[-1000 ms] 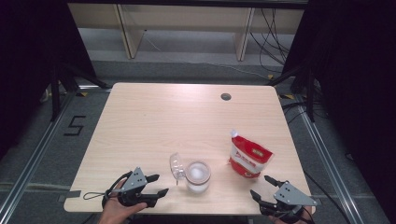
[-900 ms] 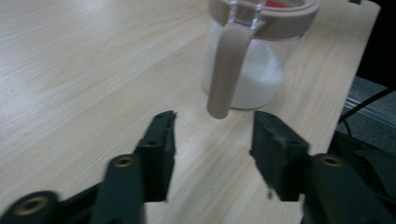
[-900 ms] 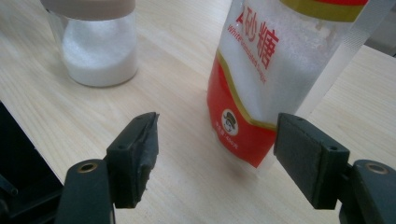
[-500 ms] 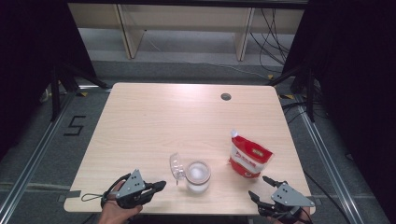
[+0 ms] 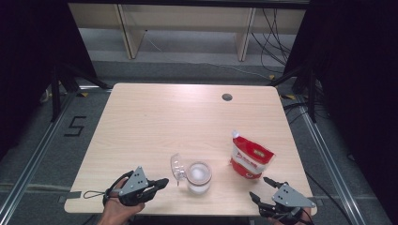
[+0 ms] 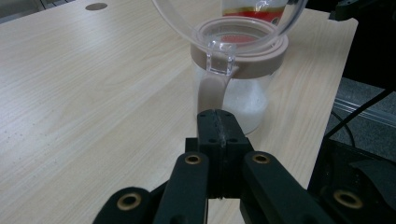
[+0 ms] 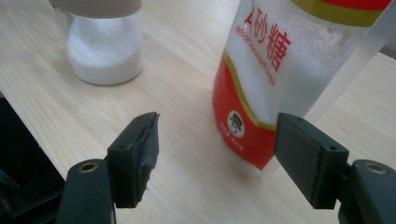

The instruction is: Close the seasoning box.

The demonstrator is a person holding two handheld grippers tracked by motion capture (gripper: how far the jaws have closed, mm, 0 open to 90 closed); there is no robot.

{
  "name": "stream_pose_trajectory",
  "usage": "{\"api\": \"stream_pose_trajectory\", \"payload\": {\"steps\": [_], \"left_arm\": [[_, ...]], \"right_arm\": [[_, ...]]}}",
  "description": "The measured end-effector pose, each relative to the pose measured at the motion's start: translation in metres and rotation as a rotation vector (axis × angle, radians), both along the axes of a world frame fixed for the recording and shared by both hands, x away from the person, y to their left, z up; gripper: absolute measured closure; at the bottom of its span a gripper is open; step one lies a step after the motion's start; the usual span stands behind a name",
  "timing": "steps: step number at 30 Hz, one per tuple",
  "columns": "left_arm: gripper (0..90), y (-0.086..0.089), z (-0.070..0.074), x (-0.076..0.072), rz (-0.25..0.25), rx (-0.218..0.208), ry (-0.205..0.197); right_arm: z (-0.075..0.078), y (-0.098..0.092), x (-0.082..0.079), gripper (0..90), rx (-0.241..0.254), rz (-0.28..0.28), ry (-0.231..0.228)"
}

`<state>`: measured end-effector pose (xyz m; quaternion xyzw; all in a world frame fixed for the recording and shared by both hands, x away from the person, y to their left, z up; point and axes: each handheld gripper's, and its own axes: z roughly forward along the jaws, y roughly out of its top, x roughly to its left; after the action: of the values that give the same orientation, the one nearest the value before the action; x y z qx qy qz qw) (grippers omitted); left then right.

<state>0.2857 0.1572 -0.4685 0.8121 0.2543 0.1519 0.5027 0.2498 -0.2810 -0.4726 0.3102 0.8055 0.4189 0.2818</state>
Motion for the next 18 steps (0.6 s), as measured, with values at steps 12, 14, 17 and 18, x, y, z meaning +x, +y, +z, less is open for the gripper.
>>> {"api": "stream_pose_trajectory", "payload": {"steps": [12,14,17,18], "left_arm": [[89.4,-0.009,0.012,0.005,-0.015,0.000,-0.021],[89.4,-0.010,0.013,0.006,-0.032,0.009,-0.034],[89.3,-0.011,0.018,0.006,-0.030,-0.010,-0.027],[89.3,-0.011,0.018,0.006,-0.030,-0.010,-0.027]], "right_arm": [[0.001,-0.001,0.000,32.1,0.000,-0.008,-0.005],[0.001,-0.001,0.000,32.1,-0.002,-0.007,-0.004],[0.000,-0.001,0.000,32.1,-0.005,-0.004,-0.006],[0.000,-0.001,0.000,32.1,-0.005,-0.004,-0.006]]}}
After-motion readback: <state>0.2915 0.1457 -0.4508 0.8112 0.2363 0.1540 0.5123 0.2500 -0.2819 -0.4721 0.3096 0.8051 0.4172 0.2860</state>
